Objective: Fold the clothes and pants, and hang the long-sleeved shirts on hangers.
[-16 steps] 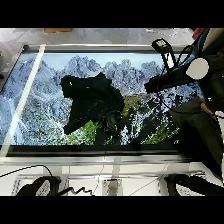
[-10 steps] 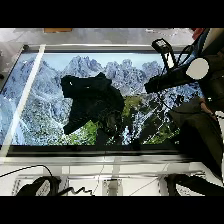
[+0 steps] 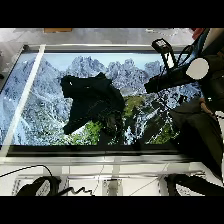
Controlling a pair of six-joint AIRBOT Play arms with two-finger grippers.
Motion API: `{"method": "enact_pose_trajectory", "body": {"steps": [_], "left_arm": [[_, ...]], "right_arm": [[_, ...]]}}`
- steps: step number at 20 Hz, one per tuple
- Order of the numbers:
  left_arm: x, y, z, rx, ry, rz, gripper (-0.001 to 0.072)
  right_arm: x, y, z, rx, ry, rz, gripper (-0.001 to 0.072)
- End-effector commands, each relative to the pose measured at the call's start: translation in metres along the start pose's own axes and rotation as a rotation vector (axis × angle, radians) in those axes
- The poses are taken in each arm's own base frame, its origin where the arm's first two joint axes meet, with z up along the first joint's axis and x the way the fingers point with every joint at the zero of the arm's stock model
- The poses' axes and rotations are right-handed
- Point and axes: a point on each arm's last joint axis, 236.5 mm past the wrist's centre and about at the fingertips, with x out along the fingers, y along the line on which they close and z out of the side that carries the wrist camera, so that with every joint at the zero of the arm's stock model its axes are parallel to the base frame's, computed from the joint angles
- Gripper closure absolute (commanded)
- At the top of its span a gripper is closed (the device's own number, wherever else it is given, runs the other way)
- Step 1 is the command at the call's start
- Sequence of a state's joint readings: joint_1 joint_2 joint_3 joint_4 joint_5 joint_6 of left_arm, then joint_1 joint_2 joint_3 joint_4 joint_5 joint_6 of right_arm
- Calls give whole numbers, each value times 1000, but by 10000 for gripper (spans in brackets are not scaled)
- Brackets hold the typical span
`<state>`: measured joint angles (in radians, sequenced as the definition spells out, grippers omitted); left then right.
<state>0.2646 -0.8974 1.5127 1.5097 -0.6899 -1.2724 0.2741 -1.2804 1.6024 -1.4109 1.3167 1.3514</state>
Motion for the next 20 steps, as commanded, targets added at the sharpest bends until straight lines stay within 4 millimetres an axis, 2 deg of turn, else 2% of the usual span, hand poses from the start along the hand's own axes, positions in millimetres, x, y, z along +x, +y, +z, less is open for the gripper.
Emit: {"method": "enact_pose_trajectory", "body": {"steps": [1,3,5,6,7,9,11,13,15,17,18,19,20], "left_arm": [[0,0,0,0,0,1,103],[0,1,0,1,0,2,103],[0,0,0,1,0,1,103],[0,1,0,0,0,2,103],[0,0,0,0,0,1,103],[0,-1,1,-1,-2,-3,103],[0,-2,0,-2,-1,-5,103],[0,-2,-1,-2,6,-7,103],[-1,-4,-8,-2,33,-16,103],[-1,-5,-9,-2,38,-17,103],[-1,-4,-9,-2,38,-17,103],[-1,-5,-9,-2,38,-17,103],[-1,-4,-9,-2,38,-17,103]], "right_arm": [[0,1,0,-1,-1,1,682],[0,0,1,0,-3,1,682],[0,3,9,7,-40,13,682],[1,6,5,10,-22,26,682],[2,10,-5,10,26,41,681],[1,21,-48,10,210,91,682],[5,42,-89,27,358,186,682],[20,71,-124,46,454,289,683],[46,107,-156,8,520,344,682],[76,144,-171,-58,491,361,681],[89,160,-170,-89,445,362,616],[100,177,-166,-104,389,360,359],[108,190,-161,-110,339,354,173]]}}
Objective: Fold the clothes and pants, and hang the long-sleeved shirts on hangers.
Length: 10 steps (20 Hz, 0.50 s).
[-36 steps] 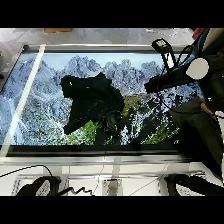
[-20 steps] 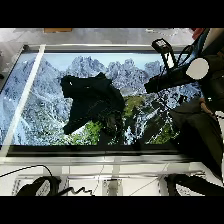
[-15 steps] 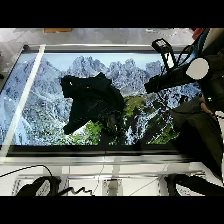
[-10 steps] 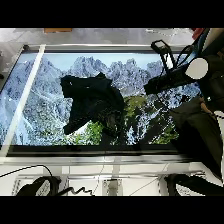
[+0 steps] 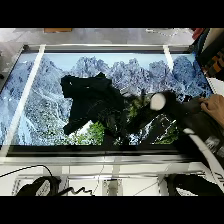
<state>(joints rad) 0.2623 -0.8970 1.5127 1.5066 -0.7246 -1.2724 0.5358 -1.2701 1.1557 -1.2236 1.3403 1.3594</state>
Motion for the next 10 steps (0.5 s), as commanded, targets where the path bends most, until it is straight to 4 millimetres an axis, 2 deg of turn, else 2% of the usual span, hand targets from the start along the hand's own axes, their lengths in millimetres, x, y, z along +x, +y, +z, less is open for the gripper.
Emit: {"method": "enact_pose_trajectory", "body": {"steps": [1,3,5,8,10], "left_arm": [[0,-1,-1,0,6,-3,103],[0,-1,-1,0,6,-3,103],[0,-1,-1,0,6,-3,103],[0,-1,-1,0,6,-3,103],[0,-1,-1,0,6,-3,103]], "right_arm": [[44,34,26,-23,-134,-21,164],[58,24,28,128,-124,-47,159],[74,16,21,209,-65,-37,24],[92,16,16,230,-5,-24,10],[99,7,19,228,10,-52,9]]}}
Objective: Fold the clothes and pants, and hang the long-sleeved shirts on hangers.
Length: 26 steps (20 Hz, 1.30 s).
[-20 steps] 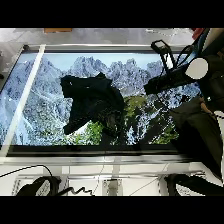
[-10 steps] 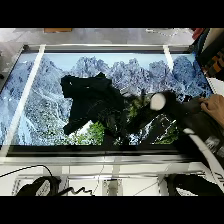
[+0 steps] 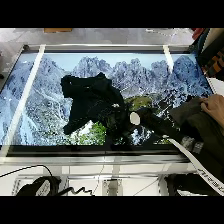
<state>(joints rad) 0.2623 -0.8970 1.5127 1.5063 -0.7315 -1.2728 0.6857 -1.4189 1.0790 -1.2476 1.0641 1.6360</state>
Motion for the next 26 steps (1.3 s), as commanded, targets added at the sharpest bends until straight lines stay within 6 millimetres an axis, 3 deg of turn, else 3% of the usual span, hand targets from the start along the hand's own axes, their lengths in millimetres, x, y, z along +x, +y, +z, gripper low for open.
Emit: {"method": "enact_pose_trajectory", "body": {"steps": [1,4,7,8,9,10,12,14,17,20,21,22,24,25,26], "left_arm": [[0,0,0,1,-1,0,103],[0,0,0,1,-1,0,103],[0,0,0,1,0,0,103],[0,0,0,1,-1,0,103],[0,0,0,1,0,0,103],[0,0,0,1,0,0,103],[0,0,0,1,0,0,103],[0,0,0,1,0,0,103],[0,0,0,0,0,0,103],[0,0,0,0,0,0,103],[0,0,0,1,0,0,103],[0,0,0,1,-1,0,103],[0,0,0,1,0,0,103],[0,0,0,1,-1,0,103],[0,0,0,1,0,0,103]], "right_arm": [[18,-17,6,40,25,-61,10],[25,-38,19,117,25,-106,11],[19,-42,34,146,-5,-95,33],[15,-40,40,145,-21,-89,80],[12,-38,45,141,-34,-86,186],[9,-36,48,141,-42,-81,243],[10,-26,43,161,-17,-43,221],[13,-21,32,141,29,-43,18],[17,-11,25,89,54,-42,19],[20,-4,32,72,19,-38,30],[21,-4,34,79,10,-39,43],[23,-4,36,90,0,-37,108],[31,-7,35,144,14,-42,129],[36,-9,33,152,26,-45,177],[39,-10,31,153,36,-48,288]]}}
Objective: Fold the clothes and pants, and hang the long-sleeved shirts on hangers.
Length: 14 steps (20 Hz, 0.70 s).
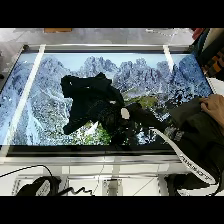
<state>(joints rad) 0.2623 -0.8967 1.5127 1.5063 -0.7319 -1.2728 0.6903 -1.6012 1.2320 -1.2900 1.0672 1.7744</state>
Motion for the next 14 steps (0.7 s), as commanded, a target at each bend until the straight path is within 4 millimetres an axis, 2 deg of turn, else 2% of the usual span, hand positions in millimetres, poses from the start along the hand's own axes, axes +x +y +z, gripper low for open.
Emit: {"method": "enact_pose_trajectory", "body": {"steps": [1,3,6,8,10,12,14], "left_arm": [[0,0,0,0,-1,-1,103],[0,0,0,1,0,0,102],[0,0,0,0,0,-1,103],[0,-3,1,-12,-4,-11,103],[0,-4,1,-36,-5,-18,104],[4,-5,-6,-49,19,-21,105],[15,-13,-33,-51,117,-49,105]], "right_arm": [[9,-1,0,29,11,-4,442],[6,1,2,5,1,-3,679],[-7,0,15,-77,-29,-32,682],[-27,-11,33,-110,-78,-86,682],[-57,-28,55,-111,-146,-134,684],[-92,-51,68,-137,-182,-159,685],[-127,-79,70,-149,-197,-177,686]]}}
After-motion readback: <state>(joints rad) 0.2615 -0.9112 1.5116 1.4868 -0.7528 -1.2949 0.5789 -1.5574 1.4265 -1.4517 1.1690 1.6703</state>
